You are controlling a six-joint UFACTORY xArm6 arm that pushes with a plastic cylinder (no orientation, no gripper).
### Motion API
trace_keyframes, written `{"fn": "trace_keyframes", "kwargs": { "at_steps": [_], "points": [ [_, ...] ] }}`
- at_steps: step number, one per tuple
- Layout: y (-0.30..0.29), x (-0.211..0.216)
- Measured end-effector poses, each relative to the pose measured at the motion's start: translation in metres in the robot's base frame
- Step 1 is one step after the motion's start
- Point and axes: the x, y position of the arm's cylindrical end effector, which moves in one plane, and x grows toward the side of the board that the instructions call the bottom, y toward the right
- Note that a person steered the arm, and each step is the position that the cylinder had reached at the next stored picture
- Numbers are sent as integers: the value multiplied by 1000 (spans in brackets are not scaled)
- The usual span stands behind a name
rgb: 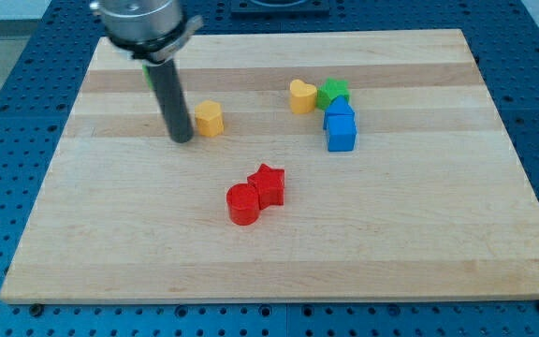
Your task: Place your arm close to the hexagon
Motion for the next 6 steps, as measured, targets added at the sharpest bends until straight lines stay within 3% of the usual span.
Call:
{"fn": "trace_keyframes", "kwargs": {
  "at_steps": [2, 4, 6],
  "points": [
    [48, -36],
    [-2, -40],
    [-2, -79]
  ]
}}
